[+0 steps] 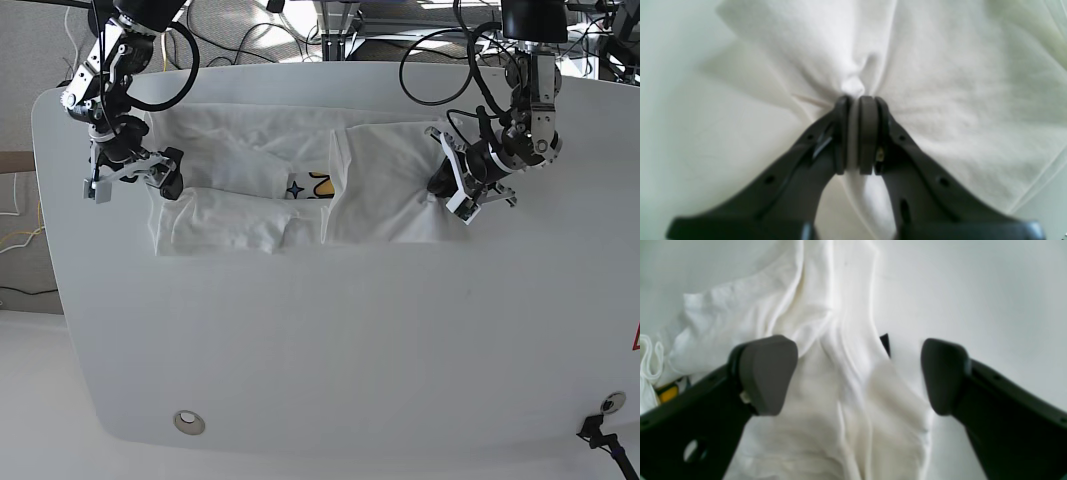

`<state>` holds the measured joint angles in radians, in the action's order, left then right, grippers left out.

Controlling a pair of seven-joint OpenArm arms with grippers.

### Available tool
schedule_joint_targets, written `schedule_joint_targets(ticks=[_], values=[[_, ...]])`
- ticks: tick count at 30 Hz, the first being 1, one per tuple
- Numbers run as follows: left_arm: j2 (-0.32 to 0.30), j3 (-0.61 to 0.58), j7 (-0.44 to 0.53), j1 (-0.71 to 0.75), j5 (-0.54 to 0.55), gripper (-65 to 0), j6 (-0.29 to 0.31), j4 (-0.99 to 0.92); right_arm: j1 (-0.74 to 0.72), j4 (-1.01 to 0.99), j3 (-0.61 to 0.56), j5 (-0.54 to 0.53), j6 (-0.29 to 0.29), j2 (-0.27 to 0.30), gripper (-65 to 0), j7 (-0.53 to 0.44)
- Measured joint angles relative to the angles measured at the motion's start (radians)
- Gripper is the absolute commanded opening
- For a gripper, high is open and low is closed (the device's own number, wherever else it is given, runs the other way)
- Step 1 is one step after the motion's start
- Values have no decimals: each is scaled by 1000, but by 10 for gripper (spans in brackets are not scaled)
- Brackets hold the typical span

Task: Fold the T-shirt properly
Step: 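Grasp the opposite shirt side with the right gripper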

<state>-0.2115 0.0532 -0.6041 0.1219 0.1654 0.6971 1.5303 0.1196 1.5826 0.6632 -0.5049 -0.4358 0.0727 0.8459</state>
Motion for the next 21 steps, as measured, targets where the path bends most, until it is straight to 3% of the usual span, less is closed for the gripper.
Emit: schedule_joint_targets(ticks=[3,5,11,14,19,21], values=[[0,0,0,0,0,-608,0,0,-5,-19,4,-3,-4,4,-53,-12],[0,0,0,0,0,-608,0,0,-4,-19,-6,-1,-29,-23,-54,-26],[0,0,0,0,0,-608,0,0,6,-13,-146,-24,-44,-48,-78,-37],[0,0,0,0,0,-608,0,0,6,-13,-156,-24,-44,-65,-224,-40],[0,0,0,0,0,-608,0,0,8,-20,-159,3,-39,-59,-650,-21],[0,0,0,0,0,-608,0,0,5,-20,-159,2,-38,-58,-650,-12]])
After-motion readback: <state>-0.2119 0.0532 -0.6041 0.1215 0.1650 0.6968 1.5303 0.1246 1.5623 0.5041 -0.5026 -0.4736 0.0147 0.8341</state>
